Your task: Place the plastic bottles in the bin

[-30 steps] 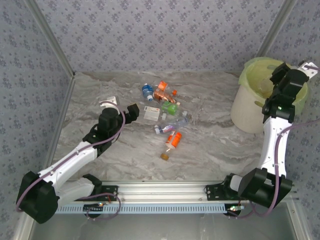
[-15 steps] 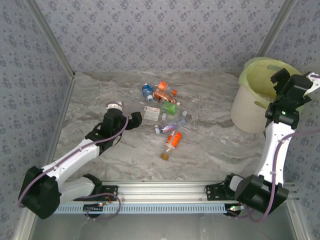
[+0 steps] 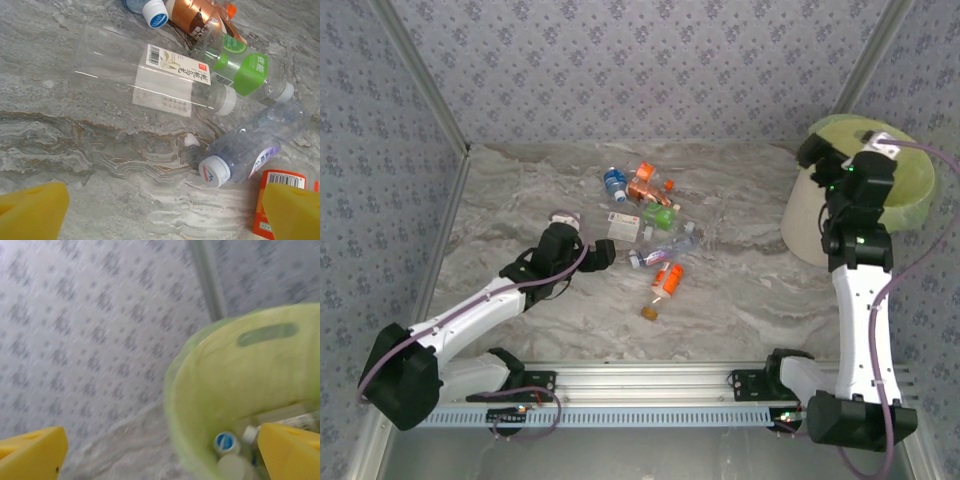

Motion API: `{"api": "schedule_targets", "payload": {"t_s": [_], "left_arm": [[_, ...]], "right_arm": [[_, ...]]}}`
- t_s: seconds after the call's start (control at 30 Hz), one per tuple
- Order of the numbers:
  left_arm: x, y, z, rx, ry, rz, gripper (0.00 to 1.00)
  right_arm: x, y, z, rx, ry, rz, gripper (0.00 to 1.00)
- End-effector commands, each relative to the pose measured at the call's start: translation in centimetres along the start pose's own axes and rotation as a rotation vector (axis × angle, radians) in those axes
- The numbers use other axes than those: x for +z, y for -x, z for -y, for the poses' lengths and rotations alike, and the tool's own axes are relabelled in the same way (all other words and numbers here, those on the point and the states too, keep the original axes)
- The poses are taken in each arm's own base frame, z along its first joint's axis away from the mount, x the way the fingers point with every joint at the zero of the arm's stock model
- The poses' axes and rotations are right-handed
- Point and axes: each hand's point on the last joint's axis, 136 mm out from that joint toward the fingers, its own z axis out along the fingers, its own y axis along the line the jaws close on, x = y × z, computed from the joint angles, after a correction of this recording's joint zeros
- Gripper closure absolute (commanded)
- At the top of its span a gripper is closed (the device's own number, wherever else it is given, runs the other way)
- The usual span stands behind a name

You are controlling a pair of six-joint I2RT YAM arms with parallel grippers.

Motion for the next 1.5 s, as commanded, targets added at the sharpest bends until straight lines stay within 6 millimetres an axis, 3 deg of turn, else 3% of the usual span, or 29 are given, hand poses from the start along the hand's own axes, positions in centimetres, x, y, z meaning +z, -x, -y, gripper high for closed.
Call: {"api": "schedule_targets", "payload": {"t_s": [0.0,0.07,0.13,0.3,0.53,0.6,0.73,0.83,1.1,1.27,1.47], "left_arm": [[-0.3,1.0,0.7,-0.013,-0.008,0.027,0.01],[-0.4,1.1,-0.5,-0.033,0.047,0.045,0.00],[-0.6,1.2,-1.9,-0.061,0.116,0.067,0.01],[-1.5,1.1,-5.1,-0.144,0.256,0.125,0.01],[-2.9,2.0,-6.8,-0.179,0.297,0.207,0.01],[-3.2,2.1,-7.3,-0.181,0.311,0.216,0.01],[-3.6,2.1,-8.0,-0.191,0.339,0.229,0.01],[-3.8,2.2,-8.2,-0.199,0.338,0.241,0.00],[-4.1,1.9,-8.9,-0.219,0.363,0.252,0.01],[-4.0,1.9,-8.6,-0.223,0.339,0.245,0.01],[-4.0,1.9,-8.5,-0.230,0.326,0.246,0.01]], "right_arm": [[0.0,-4.1,-1.7,-0.062,0.042,-0.130,0.00],[-0.1,-6.2,-2.9,-0.065,0.062,-0.185,0.00],[-0.3,-9.9,-4.0,-0.057,0.079,-0.267,0.00],[-1.7,-16.9,-7.4,-0.005,0.146,-0.414,0.00],[-5.0,-25.8,-8.7,0.070,0.083,-0.685,0.00],[-6.0,-27.8,-9.3,0.055,0.087,-0.768,0.00],[-8.9,-34.4,-8.7,-0.031,0.053,-1.001,0.00],[-10.3,-38.1,-9.7,-0.093,0.097,-1.147,0.01],[-10.2,-42.1,-10.1,-0.263,0.086,-1.228,0.02],[-10.2,-44.6,-8.8,-0.375,0.041,-1.267,0.04],[-9.8,-45.4,-6.2,-0.461,-0.048,-1.246,0.22]]}}
